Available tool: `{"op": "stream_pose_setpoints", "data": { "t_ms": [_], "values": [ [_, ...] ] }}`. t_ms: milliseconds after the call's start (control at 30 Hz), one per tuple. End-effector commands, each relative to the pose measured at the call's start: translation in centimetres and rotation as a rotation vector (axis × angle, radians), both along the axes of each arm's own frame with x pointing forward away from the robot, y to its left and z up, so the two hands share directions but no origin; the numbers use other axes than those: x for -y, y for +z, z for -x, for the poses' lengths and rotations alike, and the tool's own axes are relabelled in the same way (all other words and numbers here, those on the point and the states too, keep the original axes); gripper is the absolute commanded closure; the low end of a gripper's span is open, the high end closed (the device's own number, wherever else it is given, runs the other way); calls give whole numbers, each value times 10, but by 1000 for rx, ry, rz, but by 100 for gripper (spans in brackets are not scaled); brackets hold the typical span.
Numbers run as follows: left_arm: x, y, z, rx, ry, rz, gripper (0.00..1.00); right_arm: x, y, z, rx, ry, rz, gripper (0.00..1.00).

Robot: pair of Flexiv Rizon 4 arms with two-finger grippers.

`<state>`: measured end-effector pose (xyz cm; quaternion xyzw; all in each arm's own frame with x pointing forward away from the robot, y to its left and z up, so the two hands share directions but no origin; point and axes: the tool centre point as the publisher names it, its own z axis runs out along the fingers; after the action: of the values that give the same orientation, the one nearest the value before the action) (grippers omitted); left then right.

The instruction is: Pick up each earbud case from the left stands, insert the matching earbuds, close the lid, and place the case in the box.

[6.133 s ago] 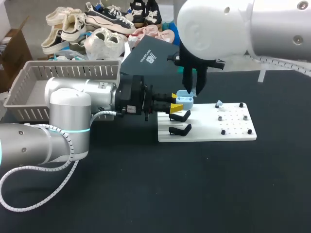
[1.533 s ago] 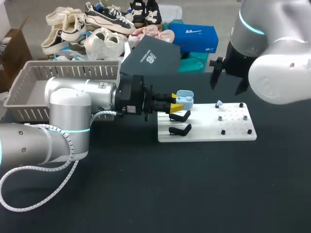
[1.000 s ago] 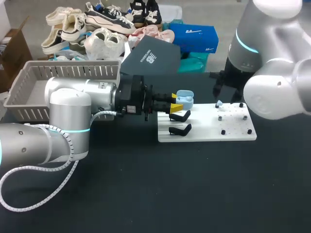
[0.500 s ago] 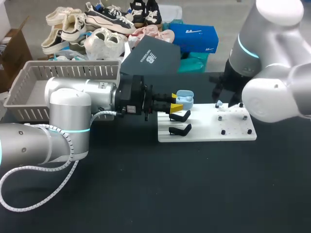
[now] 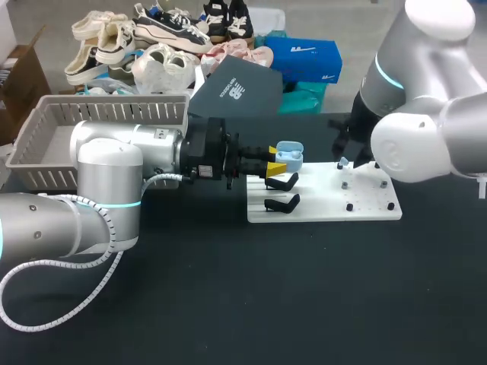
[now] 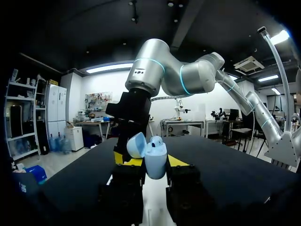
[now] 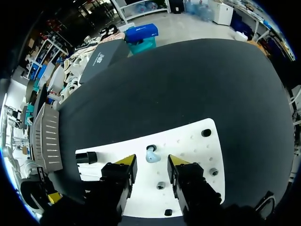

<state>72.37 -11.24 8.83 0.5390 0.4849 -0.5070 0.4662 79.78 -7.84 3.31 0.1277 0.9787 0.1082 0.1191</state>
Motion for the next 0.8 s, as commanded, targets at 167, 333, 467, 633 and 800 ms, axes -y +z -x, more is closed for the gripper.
{"op": "stream_pose_setpoints", "data": {
  "t_ms": [167, 333, 467, 633, 800],
  "values": [
    [1, -7, -1, -1, 1, 14, 100, 1, -2, -4, -16, -1, -6, 63],
    [1, -7, -1, -1, 1, 14, 100, 0, -3, -4, -18, 2, -8, 65],
    [1, -7, -1, -1, 1, 14, 100, -1, -5, -4, -23, 3, -7, 65],
    [1, -7, -1, -1, 1, 14, 100, -2, -6, -4, -28, 4, -6, 66],
    [1, -7, -1, -1, 1, 14, 100, -2, -6, -4, -28, 4, -7, 68]
  ]
}}
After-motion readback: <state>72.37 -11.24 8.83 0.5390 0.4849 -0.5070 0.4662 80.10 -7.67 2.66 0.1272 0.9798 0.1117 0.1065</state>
